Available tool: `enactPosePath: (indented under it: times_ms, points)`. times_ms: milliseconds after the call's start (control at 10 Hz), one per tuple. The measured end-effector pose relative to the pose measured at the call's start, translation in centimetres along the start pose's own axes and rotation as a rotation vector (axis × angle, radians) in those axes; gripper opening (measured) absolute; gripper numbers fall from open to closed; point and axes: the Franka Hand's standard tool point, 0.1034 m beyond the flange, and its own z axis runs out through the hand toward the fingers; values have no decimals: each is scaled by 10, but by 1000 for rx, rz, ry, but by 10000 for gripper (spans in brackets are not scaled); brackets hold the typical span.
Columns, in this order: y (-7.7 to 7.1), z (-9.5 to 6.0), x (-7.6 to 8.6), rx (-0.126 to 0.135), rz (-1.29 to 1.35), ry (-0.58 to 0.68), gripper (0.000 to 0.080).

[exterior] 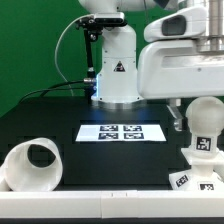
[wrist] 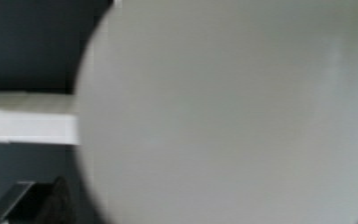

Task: Assemble lamp

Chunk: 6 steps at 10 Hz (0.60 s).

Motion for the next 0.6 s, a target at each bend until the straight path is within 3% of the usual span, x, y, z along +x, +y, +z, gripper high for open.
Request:
enactPosePath:
  times_ms: [200, 600]
  points:
    - [0, -14, 2, -4, -93, 48, 698]
    - [0, -11, -1, -11, -388, 38, 698]
